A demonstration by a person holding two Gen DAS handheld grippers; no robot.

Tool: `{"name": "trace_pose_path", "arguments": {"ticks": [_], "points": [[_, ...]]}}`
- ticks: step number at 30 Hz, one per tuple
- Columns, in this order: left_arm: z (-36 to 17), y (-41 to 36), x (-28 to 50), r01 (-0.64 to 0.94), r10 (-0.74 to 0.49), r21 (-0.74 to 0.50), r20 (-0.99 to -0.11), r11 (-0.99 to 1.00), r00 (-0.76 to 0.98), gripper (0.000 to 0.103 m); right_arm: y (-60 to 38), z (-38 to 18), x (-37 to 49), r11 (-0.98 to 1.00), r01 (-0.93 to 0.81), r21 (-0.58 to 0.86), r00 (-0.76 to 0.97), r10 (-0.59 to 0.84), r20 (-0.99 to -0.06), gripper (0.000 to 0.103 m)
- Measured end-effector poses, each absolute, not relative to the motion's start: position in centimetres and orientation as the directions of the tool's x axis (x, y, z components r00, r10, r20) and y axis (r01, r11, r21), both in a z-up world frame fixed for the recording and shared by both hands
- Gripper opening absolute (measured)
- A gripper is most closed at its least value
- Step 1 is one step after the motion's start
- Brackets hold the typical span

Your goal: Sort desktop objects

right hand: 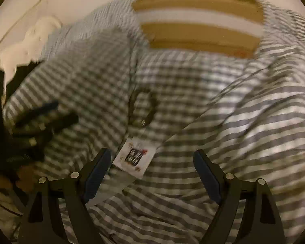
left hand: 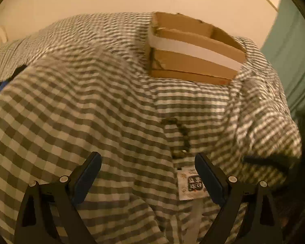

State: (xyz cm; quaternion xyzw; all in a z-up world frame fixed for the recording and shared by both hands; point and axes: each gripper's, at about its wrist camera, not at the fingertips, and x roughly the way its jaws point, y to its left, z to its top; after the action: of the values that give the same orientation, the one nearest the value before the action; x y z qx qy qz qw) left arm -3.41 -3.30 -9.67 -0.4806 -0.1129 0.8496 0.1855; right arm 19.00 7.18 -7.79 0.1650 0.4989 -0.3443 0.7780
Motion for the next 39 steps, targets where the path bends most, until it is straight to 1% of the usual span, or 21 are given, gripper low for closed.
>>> {"name": "trace_pose_path", "arguments": {"ticks": [1, 2, 7, 8, 9, 11, 13, 16, 20, 22, 23, 24, 25, 26, 28, 32, 33, 34, 35, 37, 39], "points": [[-10.0, -3.6, -3.5, -0.190, 0.417, -0.372, -0.780, -0.909, -0.467, 0.095, 7.0, -9.1, 19.4, 0.717, 0.693, -0.079, 0.251, -0.342, -0.906, 0.076], [-10.2, -3.8, -3.7, -0.170, 0.408, -0.373, -0.786, -0.912, -0.465, 0.095, 7.0, -10.2, 19.7, 0.720, 0.690, -0.069, 0.240, -0.318, -0.917, 0.069], [-10.9, -3.9, -3.7, -0.159, 0.391, -0.360, -0.795, -0.919, -0.464, 0.095, 5.9, -14.2, 21.0, 0.727, 0.686, -0.031, 0.198, -0.227, -0.954, 0.067], [-10.9, -3.7, -3.6, -0.164, 0.385, -0.349, -0.798, -0.922, -0.464, 0.095, 5.8, -14.5, 21.1, 0.728, 0.685, -0.021, 0.197, -0.212, -0.957, 0.054], [-11.0, -3.6, -3.6, -0.170, 0.382, -0.343, -0.800, -0.924, -0.463, 0.095, 5.6, -14.8, 21.2, 0.727, 0.687, -0.014, 0.198, -0.205, -0.959, 0.030], [-11.0, -3.4, -3.6, -0.179, 0.379, -0.334, -0.804, -0.926, -0.459, 0.095, 5.2, -14.9, 21.0, 0.731, 0.682, -0.009, 0.197, -0.196, -0.960, 0.004], [-10.9, -3.3, -3.4, -0.186, 0.384, -0.336, -0.804, -0.923, -0.454, 0.095, 5.0, -13.8, 20.4, 0.736, 0.677, -0.016, 0.224, -0.227, -0.948, 0.004], [-10.9, -2.5, -3.0, -0.236, 0.412, -0.341, -0.804, -0.910, -0.428, 0.095, 4.7, -10.4, 18.6, 0.707, 0.705, -0.050, 0.255, -0.319, -0.913, 0.004], [-11.0, -0.9, -2.2, -0.306, 0.401, -0.292, -0.824, -0.906, -0.401, 0.095, 3.7, -7.7, 16.6, 0.668, 0.744, -0.015, 0.301, -0.355, -0.885, 0.004], [-11.0, -0.9, -2.2, -0.295, 0.382, -0.276, -0.828, -0.915, -0.410, 0.095, 3.3, -7.6, 16.2, 0.667, 0.744, 0.032, 0.326, -0.321, -0.889, 0.004], [-11.0, -1.2, -2.5, -0.276, 0.371, -0.274, -0.832, -0.921, -0.413, 0.095, 3.2, -8.0, 16.1, 0.661, 0.748, 0.058, 0.335, -0.301, -0.893, 0.014], [-11.2, -1.6, -2.8, -0.247, 0.358, -0.275, -0.836, -0.929, -0.415, 0.095, 3.4, -8.3, 16.4, 0.663, 0.746, 0.061, 0.333, -0.292, -0.897, 0.038], [-11.4, -1.9, -3.0, -0.227, 0.352, -0.280, -0.839, -0.933, -0.414, 0.095, 3.6, -9.1, 16.9, 0.667, 0.743, 0.052, 0.319, -0.286, -0.904, 0.052], [-11.6, -2.4, -3.3, -0.202, 0.352, -0.292, -0.841, -0.935, -0.412, 0.095, 3.9, -10.0, 17.7, 0.680, 0.733, 0.039, 0.302, -0.274, -0.913, 0.062], [-11.8, -2.7, -3.6, -0.187, 0.353, -0.301, -0.839, -0.935, -0.413, 0.095, 4.7, -11.7, 19.8, 0.721, 0.692, 0.019, 0.274, -0.239, -0.932, 0.062], [-11.9, -2.4, -3.4, -0.202, 0.335, -0.273, -0.845, -0.940, -0.416, 0.095, 5.9, -15.1, 22.4, 0.770, 0.634, -0.069, 0.178, -0.232, -0.956, 0.061], [-11.8, -2.3, -3.3, -0.205, 0.334, -0.271, -0.846, -0.941, -0.415, 0.095, 5.9, -15.8, 22.8, 0.777, 0.622, -0.099, 0.148, -0.240, -0.959, 0.041], [-11.9, -2.4, -3.3, -0.206, 0.334, -0.270, -0.847, -0.941, -0.414, 0.095, 5.9, -16.1, 22.8, 0.771, 0.619, -0.152, 0.111, -0.278, -0.954, 0.018], [-11.9, -2.3, -3.3, -0.210, 0.338, -0.272, -0.846, -0.939, -0.412, 0.095, 5.7, -16.1, 22.6, 0.762, 0.624, -0.176, 0.091, -0.294, -0.952, 0.004], [-11.8, -2.0, -3.1, -0.229, 0.353, -0.280, -0.844, -0.932, -0.404, 0.095, 4.6, -14.6, 21.3, 0.715, 0.680, -0.160, 0.104, -0.311, -0.945, 0.004], [-11.8, -1.2, -2.8, -0.280, 0.385, -0.292, -0.839, -0.915, -0.383, 0.095, 3.7, -12.4, 19.7, 0.669, 0.723, -0.170, 0.117, -0.362, -0.925, 0.004]]}}
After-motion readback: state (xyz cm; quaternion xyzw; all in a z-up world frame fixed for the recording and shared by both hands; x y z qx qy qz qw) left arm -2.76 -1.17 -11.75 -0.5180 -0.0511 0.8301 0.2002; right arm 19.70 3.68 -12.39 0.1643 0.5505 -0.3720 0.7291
